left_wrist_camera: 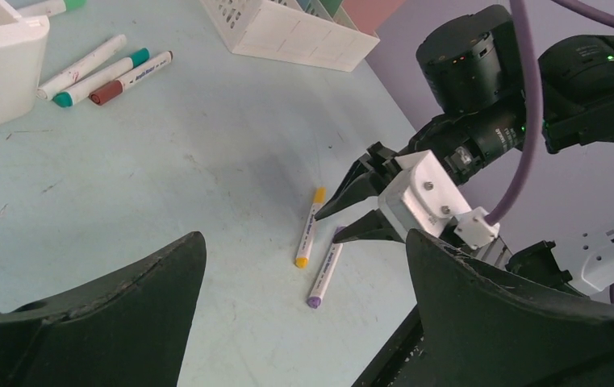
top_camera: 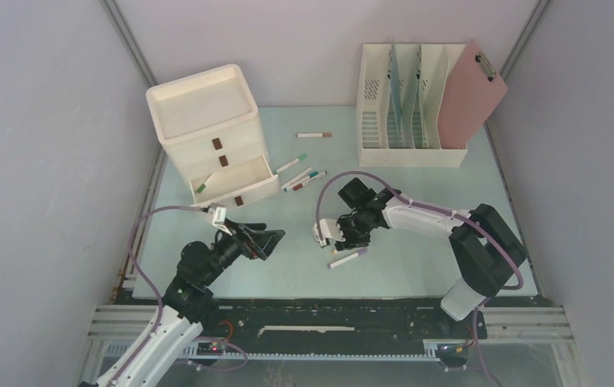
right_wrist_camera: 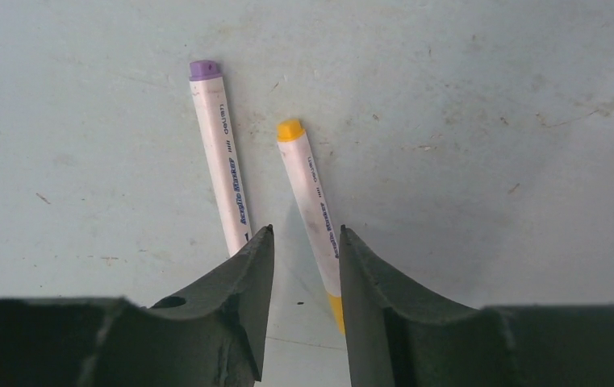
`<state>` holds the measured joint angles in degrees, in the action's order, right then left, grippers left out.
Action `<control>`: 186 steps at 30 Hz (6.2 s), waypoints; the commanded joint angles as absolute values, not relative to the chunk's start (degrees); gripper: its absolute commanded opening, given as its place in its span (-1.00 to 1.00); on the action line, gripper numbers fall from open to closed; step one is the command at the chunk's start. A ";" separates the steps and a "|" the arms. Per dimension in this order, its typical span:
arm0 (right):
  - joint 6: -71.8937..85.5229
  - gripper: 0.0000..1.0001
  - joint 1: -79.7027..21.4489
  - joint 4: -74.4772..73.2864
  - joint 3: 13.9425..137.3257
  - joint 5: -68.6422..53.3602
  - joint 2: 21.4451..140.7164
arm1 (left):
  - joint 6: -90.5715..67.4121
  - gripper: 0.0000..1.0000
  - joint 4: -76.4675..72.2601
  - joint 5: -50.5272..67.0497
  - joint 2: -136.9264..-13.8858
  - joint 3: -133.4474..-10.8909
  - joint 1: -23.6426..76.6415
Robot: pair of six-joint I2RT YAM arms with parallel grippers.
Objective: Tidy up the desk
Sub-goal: Pick up the stationery from the center of the board, then place the stationery in the drawer.
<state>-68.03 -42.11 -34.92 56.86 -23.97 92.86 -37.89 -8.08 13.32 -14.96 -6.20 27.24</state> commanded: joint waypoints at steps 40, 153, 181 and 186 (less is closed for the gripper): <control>-50.02 -1.00 -33.34 -32.02 62.38 -39.96 86.18 | -51.46 1.00 -36.87 14.25 -29.58 -4.24 27.45; -23.07 0.28 -20.65 -22.22 60.25 -78.12 80.25 | -77.34 -0.97 -36.33 -15.71 -47.90 -13.11 0.19; -27.14 0.28 -20.24 -24.75 60.23 -78.04 78.70 | -78.81 0.94 -17.38 -13.48 -54.44 -26.54 -5.89; -28.14 0.28 -20.26 -25.39 60.22 -77.84 78.40 | -76.03 1.00 -14.89 -13.87 -47.83 -25.66 -5.89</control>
<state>-25.82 -20.34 -24.75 60.16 -77.03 80.44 -80.03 -16.88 -13.41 -52.75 -24.75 -5.45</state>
